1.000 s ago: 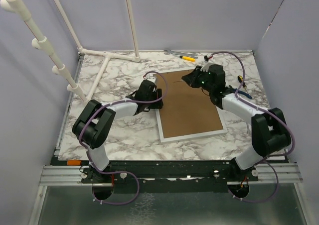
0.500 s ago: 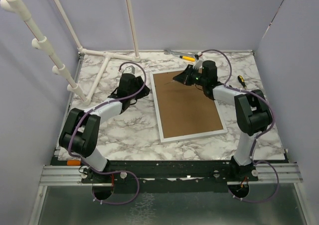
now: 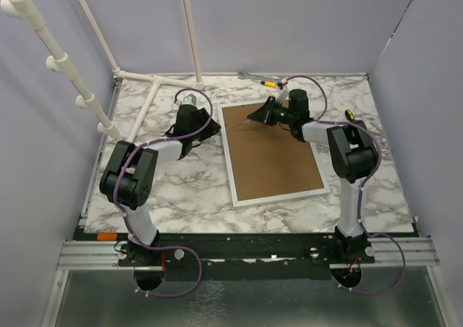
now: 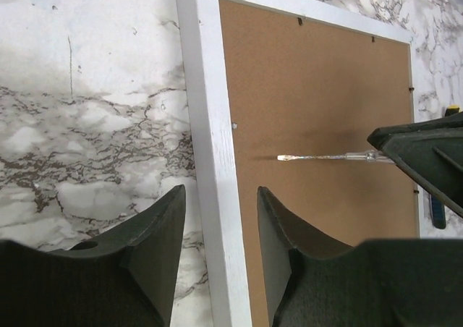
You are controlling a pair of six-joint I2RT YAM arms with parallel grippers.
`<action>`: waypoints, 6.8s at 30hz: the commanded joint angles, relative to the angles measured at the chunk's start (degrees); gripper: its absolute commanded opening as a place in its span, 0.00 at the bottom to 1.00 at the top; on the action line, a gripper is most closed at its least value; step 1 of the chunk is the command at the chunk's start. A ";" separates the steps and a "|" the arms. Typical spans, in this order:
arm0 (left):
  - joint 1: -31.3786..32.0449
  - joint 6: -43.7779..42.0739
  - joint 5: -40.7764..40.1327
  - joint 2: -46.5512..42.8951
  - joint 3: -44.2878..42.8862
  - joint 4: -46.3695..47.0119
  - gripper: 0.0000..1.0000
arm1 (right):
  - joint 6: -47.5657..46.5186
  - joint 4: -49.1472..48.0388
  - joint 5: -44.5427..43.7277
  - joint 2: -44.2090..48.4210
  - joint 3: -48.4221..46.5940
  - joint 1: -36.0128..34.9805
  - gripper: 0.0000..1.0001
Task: Take the photo out of the frame
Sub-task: Release the photo frame item from the photo frame.
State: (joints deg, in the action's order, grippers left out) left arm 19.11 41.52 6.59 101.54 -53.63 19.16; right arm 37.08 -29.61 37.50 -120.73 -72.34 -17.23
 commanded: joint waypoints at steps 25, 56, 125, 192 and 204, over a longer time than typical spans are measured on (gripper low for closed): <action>-2.55 2.32 7.78 12.40 -9.75 2.81 0.31 | 7.20 -9.67 4.77 -11.80 -6.57 0.96 0.01; -3.11 3.22 10.25 16.42 -12.05 2.84 0.16 | 10.50 -12.88 6.56 -16.29 -8.87 -0.92 0.00; -3.03 5.30 9.11 16.63 -13.28 4.12 0.29 | 9.59 -12.41 2.37 -14.00 -6.59 -1.66 0.00; -2.68 5.42 10.77 19.73 -15.90 2.46 0.14 | 10.56 -13.37 1.59 -14.93 -6.79 -2.33 0.01; -2.41 5.31 10.55 19.27 -15.95 2.34 0.14 | 11.47 -14.97 1.79 -13.77 -5.21 -2.37 0.01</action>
State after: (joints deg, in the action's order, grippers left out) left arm 15.75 46.96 15.20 119.72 -68.77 21.39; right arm 48.47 -43.79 38.72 -133.45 -77.95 -17.96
